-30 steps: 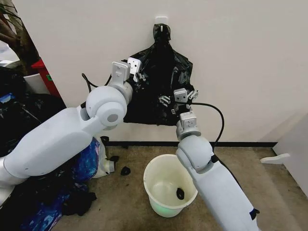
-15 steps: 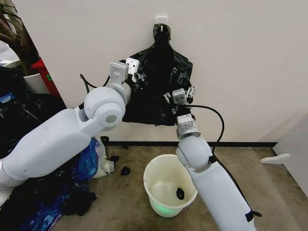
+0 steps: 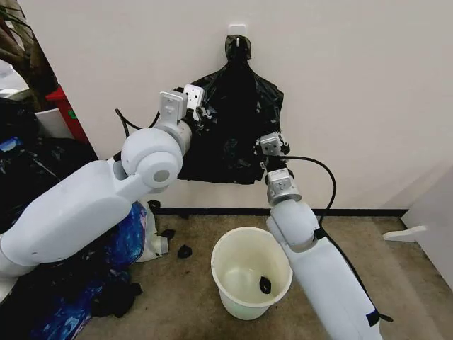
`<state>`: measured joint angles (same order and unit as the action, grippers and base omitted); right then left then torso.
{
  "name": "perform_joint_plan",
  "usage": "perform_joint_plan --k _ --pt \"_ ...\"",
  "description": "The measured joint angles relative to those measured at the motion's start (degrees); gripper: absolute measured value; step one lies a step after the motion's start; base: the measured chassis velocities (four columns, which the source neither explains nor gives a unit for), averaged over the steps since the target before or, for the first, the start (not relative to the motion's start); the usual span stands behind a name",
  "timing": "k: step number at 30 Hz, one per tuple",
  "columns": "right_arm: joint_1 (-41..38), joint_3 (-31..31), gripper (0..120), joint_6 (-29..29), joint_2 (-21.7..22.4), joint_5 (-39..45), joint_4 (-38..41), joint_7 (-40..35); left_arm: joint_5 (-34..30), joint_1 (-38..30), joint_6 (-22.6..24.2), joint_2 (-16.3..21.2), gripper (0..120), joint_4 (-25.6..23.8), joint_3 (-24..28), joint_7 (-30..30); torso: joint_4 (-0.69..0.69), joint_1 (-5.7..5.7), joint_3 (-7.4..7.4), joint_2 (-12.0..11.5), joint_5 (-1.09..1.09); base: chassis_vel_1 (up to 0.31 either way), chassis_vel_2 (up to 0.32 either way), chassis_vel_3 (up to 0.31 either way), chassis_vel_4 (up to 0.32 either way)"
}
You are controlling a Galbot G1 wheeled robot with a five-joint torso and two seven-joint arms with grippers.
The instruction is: Place the garbage bag over the trash bin.
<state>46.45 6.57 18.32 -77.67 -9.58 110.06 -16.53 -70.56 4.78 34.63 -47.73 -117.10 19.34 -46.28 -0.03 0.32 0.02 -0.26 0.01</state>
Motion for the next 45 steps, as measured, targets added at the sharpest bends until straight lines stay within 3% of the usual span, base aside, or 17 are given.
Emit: perform_joint_plan --k 5,14,17,20,21,23,24,26,29,30,33,38,45 --pt "0.1 0.4 0 -0.5 0.7 1.7 0.3 0.0 0.1 0.2 0.0 0.4 0 -0.3 -0.6 0.2 0.0 0.0 0.0 0.0 0.0 0.0 0.0 0.0 0.0" --pt "-0.2 0.2 0 1.2 4.6 13.5 4.2 -1.3 0.1 1.3 -0.3 1.2 0 -1.0 -2.4 1.5 0.0 0.0 0.0 0.0 0.0 0.0 0.0 0.0 0.0" --pt "0.1 0.2 0 1.3 6.0 14.3 4.5 -1.1 -2.3 1.9 0.0 1.4 0 -1.3 -2.9 1.0 0.0 0.0 0.0 0.0 0.0 0.0 0.0 0.0 0.0" --pt "4.4 0.2 0 1.2 9.2 16.5 6.2 -0.3 -9.2 6.8 1.3 3.3 0 -4.4 -6.2 -2.1 -0.03 0.0 0.01 0.0 0.01 0.0 0.0 0.0 0.0" --pt "5.7 0.3 0 1.3 9.7 17.1 6.8 -0.1 -9.6 8.0 1.5 3.7 0 -5.3 -7.1 -2.2 -0.02 0.01 0.01 0.0 0.0 0.0 0.0 0.0 0.0" --pt "11.8 1.5 0 1.5 11.3 20.7 10.3 0.8 -9.1 18.1 1.9 7.7 0 -11.1 -13.3 -0.6 -0.01 -0.02 -0.01 0.0 0.04 0.0 0.0 0.0 0.0" --pt "11.8 1.5 0 1.5 11.3 20.7 10.3 0.8 -9.1 18.1 1.9 7.7 0 -11.1 -13.3 -0.6 -0.01 -0.02 -0.01 0.0 0.04 0.0 0.0 0.0 0.0" --pt "13.6 2.0 0 1.1 11.8 23.8 13.0 0.0 -7.7 26.4 1.4 9.4 0 -13.8 -17.4 1.6 0.03 -0.03 -0.01 0.0 -0.07 0.0 0.0 0.0 0.0" --pt "12.7 2.2 0 1.0 12.7 30.0 16.4 -1.5 -5.7 31.9 -2.1 11.8 0 -15.4 -22.0 6.8 0.04 -0.02 -0.01 0.0 0.02 0.0 0.0 0.0 0.0" --pt "11.9 2.6 0 1.3 13.4 33.1 18.2 -1.8 -4.6 32.7 -3.5 12.7 0 -15.8 -23.2 9.6 0.01 -0.02 -0.01 0.0 -0.03 0.0 0.0 0.0 0.0" --pt "11.2 3.2 0 1.9 14.6 37.1 20.4 -1.8 -3.9 33.0 -5.5 14.1 0 -16.4 -24.4 12.3 0.0 -0.02 -0.01 0.0 -0.01 0.0 0.0 0.0 0.0" --pt "9.9 8.5 0 4.0 22.5 53.5 29.2 -1.3 -5.3 33.4 -13.9 18.1 0 -19.0 -26.4 22.1 -0.01 -0.01 -0.01 0.0 0.01 0.0 0.0 0.0 0.0" --pt "11.4 14.0 0 4.3 29.0 66.2 33.6 -5.2 -14.8 31.9 -15.9 21.2 0 -21.4 -26.8 24.6 0.0 -0.01 -0.01 0.0 -0.01 0.0 0.0 0.0 0.0"
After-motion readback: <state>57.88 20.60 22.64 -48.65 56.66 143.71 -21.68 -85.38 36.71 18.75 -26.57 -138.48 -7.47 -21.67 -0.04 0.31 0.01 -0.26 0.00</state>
